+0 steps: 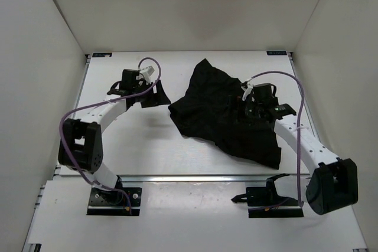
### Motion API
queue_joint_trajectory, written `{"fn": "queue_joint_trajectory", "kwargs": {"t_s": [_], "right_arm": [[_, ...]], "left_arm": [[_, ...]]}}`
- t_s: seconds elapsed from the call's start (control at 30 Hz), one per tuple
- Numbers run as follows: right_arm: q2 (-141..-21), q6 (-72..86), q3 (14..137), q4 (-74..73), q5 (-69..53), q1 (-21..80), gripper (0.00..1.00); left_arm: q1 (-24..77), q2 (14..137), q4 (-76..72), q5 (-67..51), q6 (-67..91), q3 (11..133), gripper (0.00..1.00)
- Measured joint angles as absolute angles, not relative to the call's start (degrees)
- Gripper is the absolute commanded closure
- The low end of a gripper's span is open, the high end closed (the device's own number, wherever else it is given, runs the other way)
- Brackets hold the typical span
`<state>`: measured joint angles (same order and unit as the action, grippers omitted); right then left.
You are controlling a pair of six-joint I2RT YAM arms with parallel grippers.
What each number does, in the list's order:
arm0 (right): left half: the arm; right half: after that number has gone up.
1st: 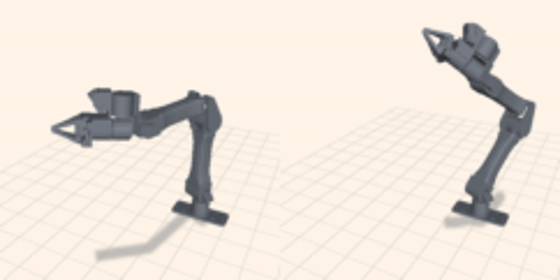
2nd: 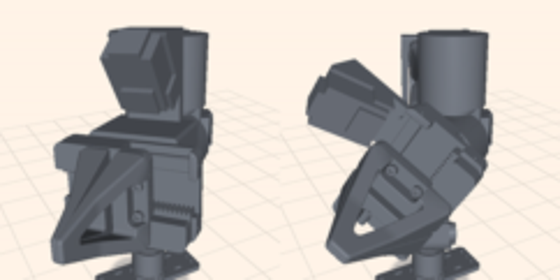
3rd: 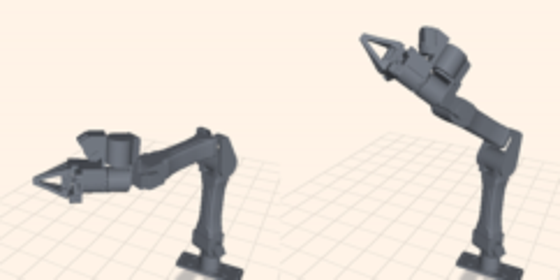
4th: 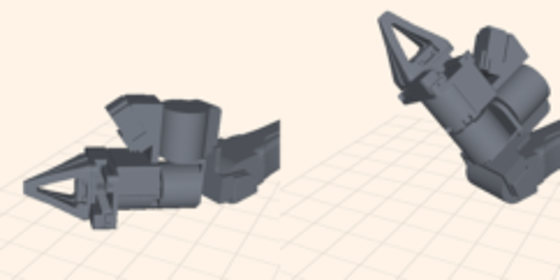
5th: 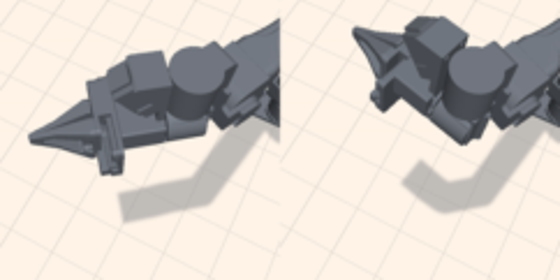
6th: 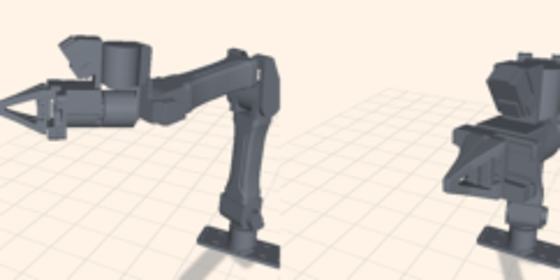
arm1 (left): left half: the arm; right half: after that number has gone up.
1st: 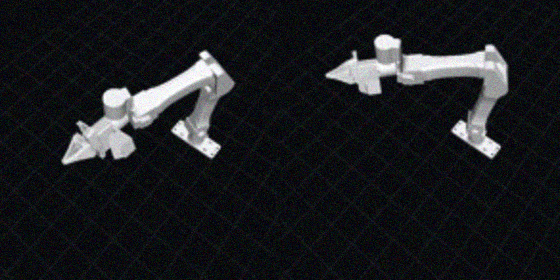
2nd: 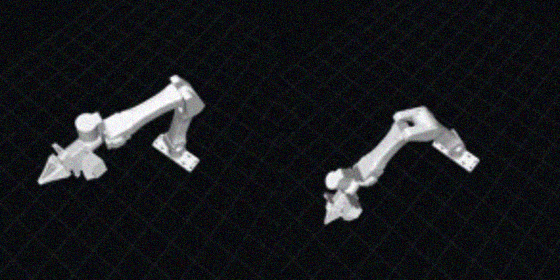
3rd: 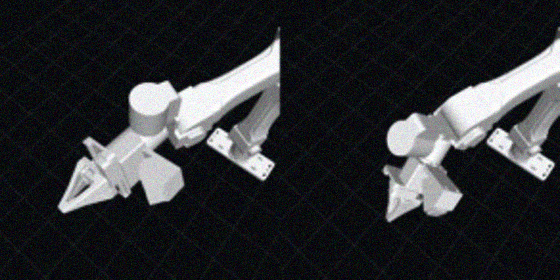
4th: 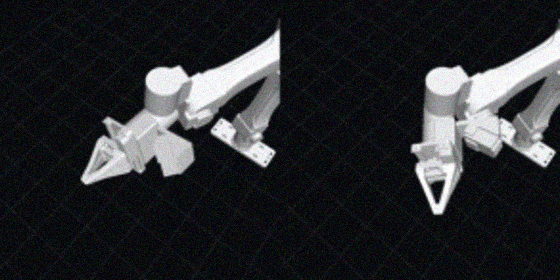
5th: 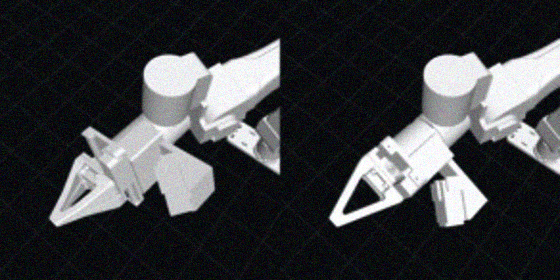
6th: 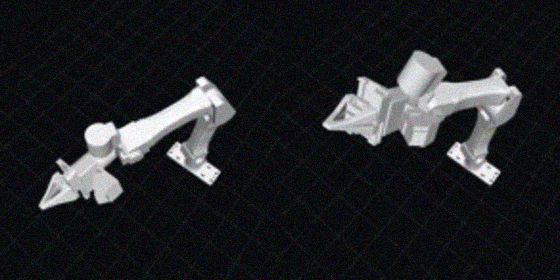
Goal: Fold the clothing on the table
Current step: Flatten the skirt out
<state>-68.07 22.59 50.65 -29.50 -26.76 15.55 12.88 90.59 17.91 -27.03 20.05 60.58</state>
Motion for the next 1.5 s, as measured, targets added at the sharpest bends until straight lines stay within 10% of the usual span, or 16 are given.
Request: {"fn": "queue_joint_trajectory", "kwargs": {"t_s": [1.0,1.3,1.5], "right_arm": [[-90.76,17.67,67.09,-26.44,-25.52,17.72,0.12],[-95.77,15.03,69.34,-27.73,-25.28,19.92,0.12],[-97.38,13.72,71.85,-28.29,-24.60,20.25,0.18]], "left_arm": [[14.06,105.71,-1.85,-36.71,34.06,58.61,0.32],[16.40,105.65,6.96,-26.81,26.55,62.26,0.14],[15.68,105.23,8.82,-23.27,23.97,62.72,0.26]]}}
